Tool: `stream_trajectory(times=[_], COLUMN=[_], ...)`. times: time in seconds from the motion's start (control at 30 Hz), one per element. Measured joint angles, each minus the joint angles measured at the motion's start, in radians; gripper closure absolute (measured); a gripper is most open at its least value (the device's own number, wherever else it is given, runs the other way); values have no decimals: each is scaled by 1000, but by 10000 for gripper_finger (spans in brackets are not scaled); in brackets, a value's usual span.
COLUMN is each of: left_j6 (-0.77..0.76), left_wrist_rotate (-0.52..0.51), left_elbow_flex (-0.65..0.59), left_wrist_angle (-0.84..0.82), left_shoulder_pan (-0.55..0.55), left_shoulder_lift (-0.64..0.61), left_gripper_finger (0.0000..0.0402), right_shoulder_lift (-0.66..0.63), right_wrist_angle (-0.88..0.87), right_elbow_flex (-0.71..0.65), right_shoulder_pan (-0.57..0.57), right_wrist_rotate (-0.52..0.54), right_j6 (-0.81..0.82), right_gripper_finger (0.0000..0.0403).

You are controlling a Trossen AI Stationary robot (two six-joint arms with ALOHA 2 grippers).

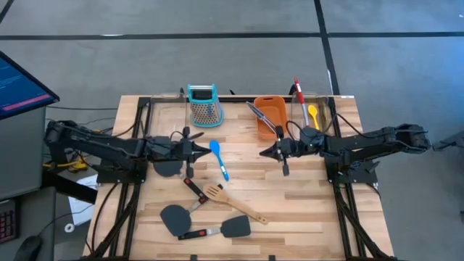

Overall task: Pick & Place Kitchen Items
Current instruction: Put the brown spatula into the right transparent bin

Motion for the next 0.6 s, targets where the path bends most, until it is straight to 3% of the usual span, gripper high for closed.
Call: stream_trajectory(times=[0.6], left_j6=[3], left_wrist_rotate=[0], left_elbow_flex=[3], left_wrist_angle=[9], left_shoulder_pan=[0], left_shoulder_lift=[-12], left_gripper_finger=[400], right_shoulder_lift=[0], right_wrist_angle=[-11], right_elbow_flex=[0], right_shoulder_pan=[-5], right_wrist_rotate=[3], right_j6=[-4], right_gripper_finger=[403])
